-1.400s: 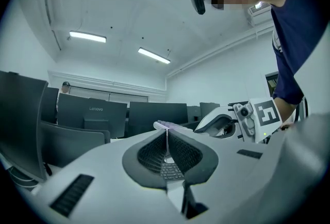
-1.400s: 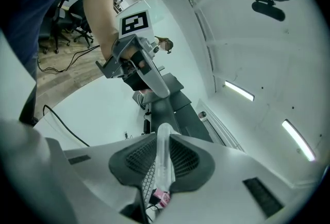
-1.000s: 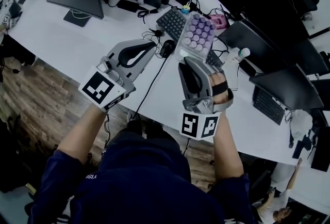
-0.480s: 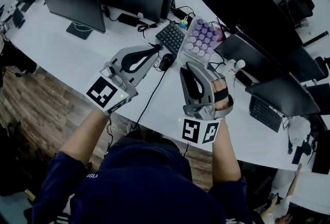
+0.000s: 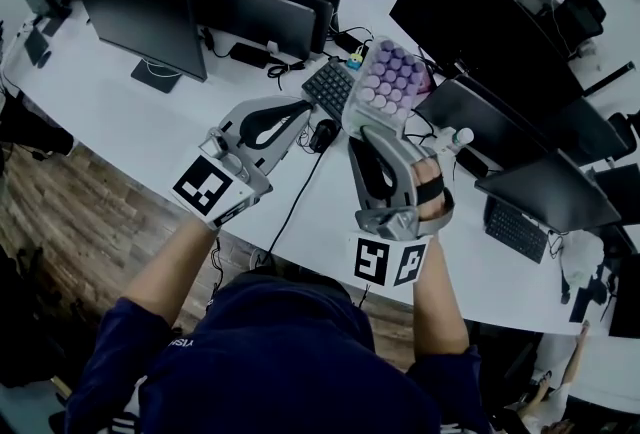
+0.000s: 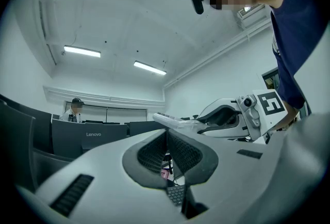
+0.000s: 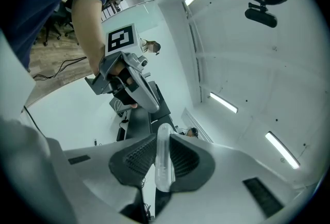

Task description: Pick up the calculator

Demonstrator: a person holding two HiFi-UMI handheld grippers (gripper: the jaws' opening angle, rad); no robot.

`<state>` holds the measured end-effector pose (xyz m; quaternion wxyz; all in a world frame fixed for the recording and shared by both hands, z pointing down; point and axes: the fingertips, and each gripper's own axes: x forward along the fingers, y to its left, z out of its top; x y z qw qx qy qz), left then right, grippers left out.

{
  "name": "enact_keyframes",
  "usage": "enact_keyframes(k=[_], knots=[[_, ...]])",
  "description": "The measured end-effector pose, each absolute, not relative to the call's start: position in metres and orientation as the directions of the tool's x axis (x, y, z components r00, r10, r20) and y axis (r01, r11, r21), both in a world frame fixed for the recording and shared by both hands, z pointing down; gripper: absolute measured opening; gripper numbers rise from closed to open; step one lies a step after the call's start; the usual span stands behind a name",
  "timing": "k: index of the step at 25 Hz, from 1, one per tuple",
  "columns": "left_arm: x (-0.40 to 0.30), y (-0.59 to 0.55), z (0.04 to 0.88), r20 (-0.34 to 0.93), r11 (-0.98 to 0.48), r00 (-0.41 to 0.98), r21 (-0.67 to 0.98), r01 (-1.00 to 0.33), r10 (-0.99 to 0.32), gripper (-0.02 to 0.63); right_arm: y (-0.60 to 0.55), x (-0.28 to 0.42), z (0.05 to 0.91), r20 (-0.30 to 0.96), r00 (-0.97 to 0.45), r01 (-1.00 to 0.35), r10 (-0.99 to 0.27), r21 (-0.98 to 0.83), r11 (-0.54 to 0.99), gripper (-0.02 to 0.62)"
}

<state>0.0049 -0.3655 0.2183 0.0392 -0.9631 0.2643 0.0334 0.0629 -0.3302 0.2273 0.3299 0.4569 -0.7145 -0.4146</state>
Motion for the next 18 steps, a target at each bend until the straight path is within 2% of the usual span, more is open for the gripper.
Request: enact_keyframes(k=[18], knots=[[0.0051, -0.3720, 0.2218, -0.082, -0.857, 0.857, -0.045, -0.513, -0.509, 0.034, -0.3374, 0.0628, 0.2269, 0.092, -0.360, -0.382, -0.929, 0.894, 0.236, 0.080]])
